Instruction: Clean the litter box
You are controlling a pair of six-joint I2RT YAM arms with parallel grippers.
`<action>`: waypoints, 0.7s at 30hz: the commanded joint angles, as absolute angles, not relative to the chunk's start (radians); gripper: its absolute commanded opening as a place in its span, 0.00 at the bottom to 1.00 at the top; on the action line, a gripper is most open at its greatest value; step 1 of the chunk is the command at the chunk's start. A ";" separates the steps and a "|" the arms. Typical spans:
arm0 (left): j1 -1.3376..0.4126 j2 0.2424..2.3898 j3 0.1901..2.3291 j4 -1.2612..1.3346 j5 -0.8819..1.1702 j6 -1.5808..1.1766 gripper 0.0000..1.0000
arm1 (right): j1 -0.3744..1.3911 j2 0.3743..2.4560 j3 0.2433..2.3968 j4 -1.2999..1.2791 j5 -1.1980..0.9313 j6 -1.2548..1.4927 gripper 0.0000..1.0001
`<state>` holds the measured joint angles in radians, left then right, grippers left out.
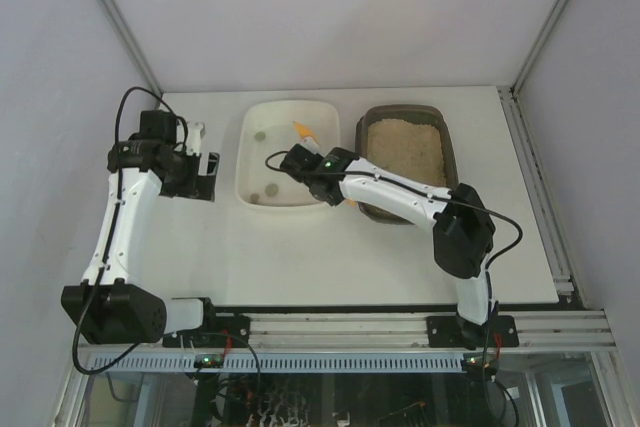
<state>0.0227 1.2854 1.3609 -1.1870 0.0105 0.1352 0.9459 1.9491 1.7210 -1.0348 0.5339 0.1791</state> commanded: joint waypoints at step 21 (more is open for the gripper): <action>-0.011 1.503 1.635 -1.231 -0.026 0.150 1.00 | 0.936 1.854 1.737 -1.030 0.637 0.112 0.00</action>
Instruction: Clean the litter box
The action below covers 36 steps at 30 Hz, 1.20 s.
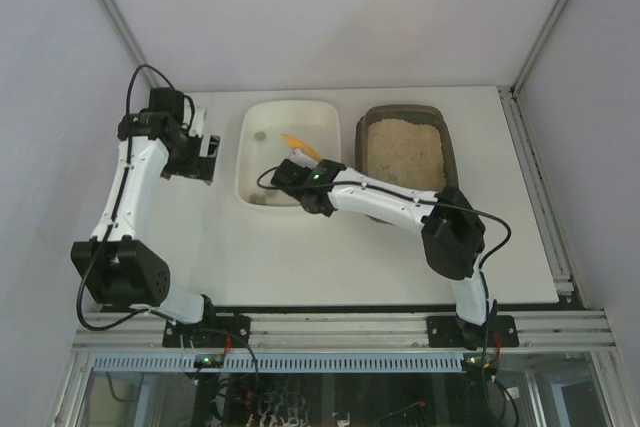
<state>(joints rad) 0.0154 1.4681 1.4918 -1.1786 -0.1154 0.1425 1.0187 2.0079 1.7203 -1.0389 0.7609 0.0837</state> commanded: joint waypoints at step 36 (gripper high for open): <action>-0.316 1.890 2.234 -1.394 0.234 0.142 1.00 | 0.434 1.885 1.780 -1.571 -0.085 0.542 0.00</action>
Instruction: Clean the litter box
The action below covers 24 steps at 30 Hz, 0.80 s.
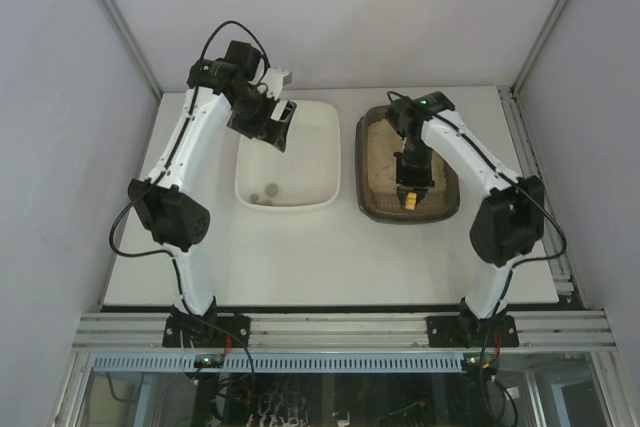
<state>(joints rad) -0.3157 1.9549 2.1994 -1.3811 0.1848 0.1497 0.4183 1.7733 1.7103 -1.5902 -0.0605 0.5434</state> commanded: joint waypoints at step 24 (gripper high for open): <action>-0.315 1.792 2.120 -1.343 0.179 0.139 1.00 | 0.396 2.181 1.965 -1.481 -0.429 0.508 0.00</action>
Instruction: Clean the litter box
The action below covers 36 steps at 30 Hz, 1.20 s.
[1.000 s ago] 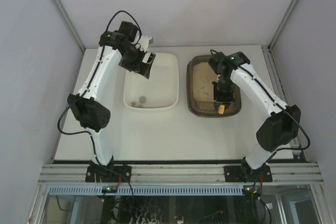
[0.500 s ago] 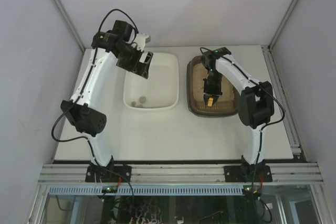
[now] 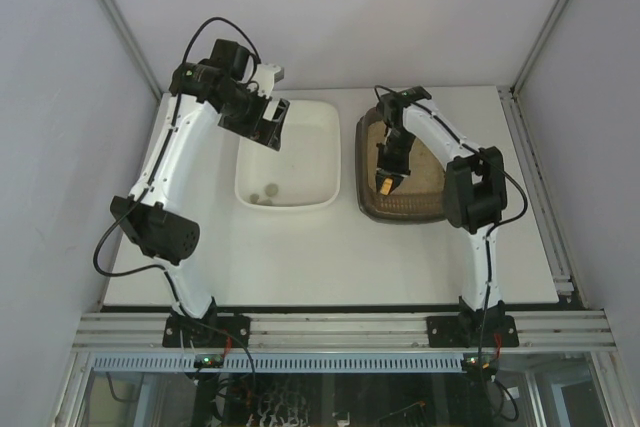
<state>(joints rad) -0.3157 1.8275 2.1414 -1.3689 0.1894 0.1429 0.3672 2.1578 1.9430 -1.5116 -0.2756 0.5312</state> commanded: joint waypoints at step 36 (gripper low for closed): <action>-0.316 1.801 2.082 -1.325 0.065 0.161 1.00 | 0.199 1.852 1.201 -0.471 -0.884 0.622 0.00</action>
<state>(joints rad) -0.3157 1.8267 2.0846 -1.3445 0.1196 0.1436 0.1997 1.8652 1.2480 -0.6834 -0.7910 0.5972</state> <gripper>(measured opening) 0.996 0.176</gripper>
